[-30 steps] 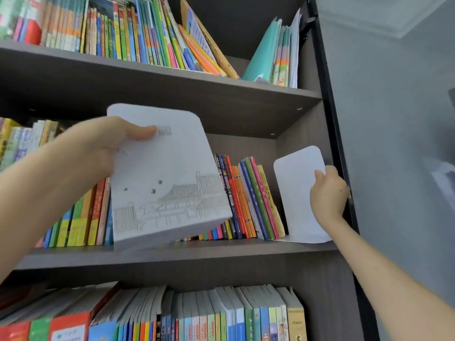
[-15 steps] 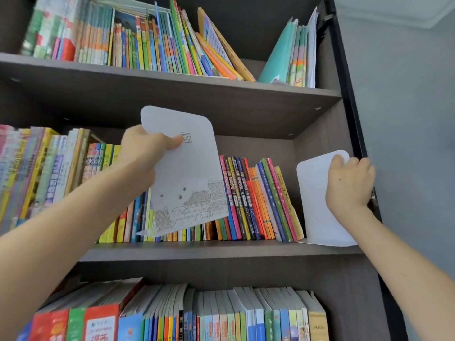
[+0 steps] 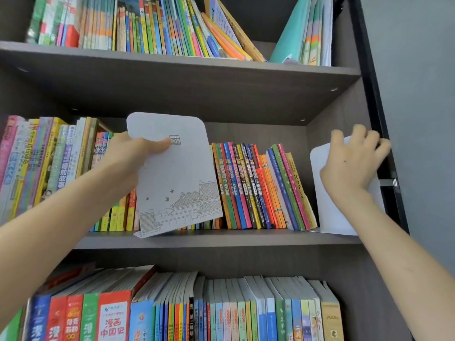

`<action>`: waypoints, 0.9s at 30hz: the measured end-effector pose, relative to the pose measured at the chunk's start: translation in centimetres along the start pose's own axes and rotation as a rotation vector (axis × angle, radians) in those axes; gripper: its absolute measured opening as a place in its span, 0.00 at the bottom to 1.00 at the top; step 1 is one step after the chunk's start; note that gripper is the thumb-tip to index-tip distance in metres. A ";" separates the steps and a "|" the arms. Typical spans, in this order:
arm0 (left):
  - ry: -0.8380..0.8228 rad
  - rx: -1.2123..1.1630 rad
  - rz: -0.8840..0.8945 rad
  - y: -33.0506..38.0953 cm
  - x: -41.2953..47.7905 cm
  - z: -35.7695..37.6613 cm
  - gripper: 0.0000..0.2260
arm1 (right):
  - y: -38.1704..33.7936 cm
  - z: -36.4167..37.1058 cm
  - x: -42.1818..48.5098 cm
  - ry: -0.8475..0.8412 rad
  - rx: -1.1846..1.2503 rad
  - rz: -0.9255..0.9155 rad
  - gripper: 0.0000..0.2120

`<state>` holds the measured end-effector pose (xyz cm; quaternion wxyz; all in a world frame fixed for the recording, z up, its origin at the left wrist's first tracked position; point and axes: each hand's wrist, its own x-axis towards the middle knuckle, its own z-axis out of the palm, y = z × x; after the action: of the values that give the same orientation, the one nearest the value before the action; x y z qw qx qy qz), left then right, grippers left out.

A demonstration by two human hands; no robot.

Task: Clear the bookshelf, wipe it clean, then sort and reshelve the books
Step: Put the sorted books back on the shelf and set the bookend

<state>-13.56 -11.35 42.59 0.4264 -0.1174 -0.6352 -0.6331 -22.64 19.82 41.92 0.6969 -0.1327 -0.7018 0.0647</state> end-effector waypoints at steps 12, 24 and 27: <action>-0.268 -0.081 -0.078 -1.1 1.4 -1.8 0.08 | -11.9 -4.6 -6.2 -1.101 1.315 -0.430 0.20; -0.263 0.858 0.105 -3.0 -4.5 -6.9 0.28 | -24.3 -5.8 -8.6 -0.823 1.545 0.218 0.11; -0.202 0.981 0.148 -3.6 -5.0 -8.4 0.28 | -26.8 -7.4 -10.1 -0.907 1.503 0.066 0.09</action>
<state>-9.72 -17.63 35.21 0.4114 -0.0088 -0.8860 -0.2138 -17.90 -9.31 39.77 0.2514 0.3796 -0.6787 0.5762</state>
